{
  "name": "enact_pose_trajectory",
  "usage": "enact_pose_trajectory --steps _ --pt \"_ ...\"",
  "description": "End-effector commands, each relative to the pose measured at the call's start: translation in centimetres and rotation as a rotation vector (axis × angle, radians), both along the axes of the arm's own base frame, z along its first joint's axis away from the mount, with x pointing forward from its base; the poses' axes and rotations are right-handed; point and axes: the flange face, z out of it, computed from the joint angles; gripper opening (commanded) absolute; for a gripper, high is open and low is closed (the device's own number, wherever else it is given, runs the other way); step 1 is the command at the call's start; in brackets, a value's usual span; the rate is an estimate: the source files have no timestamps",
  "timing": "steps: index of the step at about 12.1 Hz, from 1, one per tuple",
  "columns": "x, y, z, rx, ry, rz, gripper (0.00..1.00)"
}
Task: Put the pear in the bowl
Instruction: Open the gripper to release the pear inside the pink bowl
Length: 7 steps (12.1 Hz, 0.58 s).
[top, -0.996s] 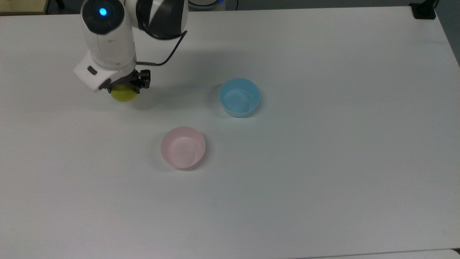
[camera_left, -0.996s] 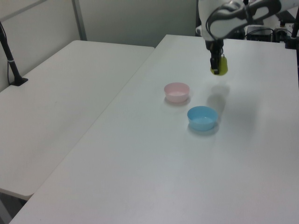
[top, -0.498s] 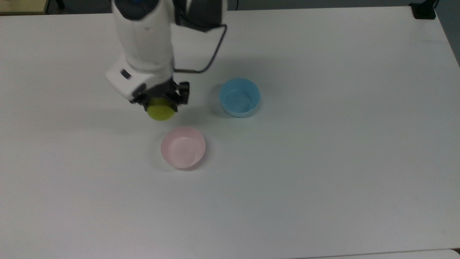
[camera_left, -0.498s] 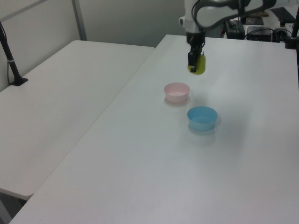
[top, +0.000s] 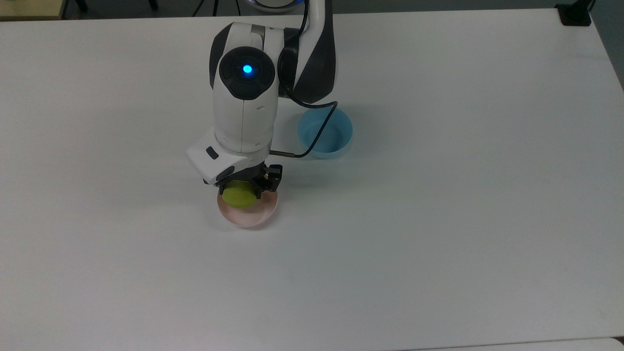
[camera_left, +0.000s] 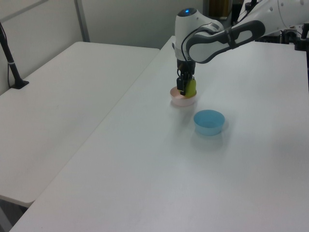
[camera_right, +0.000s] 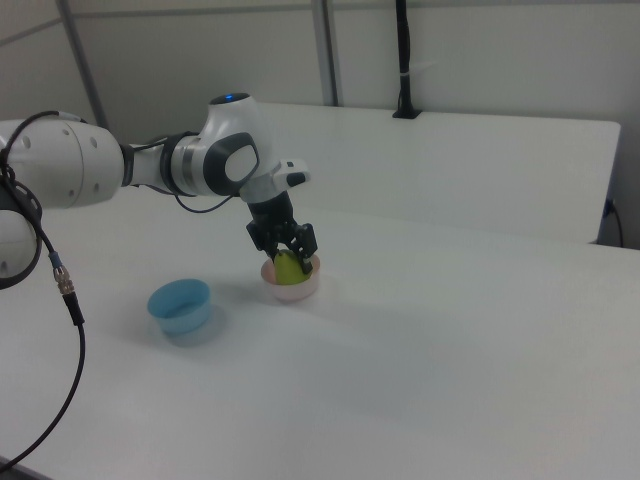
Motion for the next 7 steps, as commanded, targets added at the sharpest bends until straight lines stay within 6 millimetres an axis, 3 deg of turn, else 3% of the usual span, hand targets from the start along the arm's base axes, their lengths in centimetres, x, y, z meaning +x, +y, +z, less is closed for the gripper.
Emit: enact_pose_trajectory --steps 1,3,5,7 --pt "0.3 0.3 -0.1 0.001 -0.015 -0.015 0.98" --pt "0.2 0.7 1.1 0.005 -0.028 -0.010 1.00" --pt "-0.8 0.0 5.8 0.037 -0.069 -0.025 1.00" --pt "-4.4 -1.8 10.6 0.086 -0.042 -0.053 1.00"
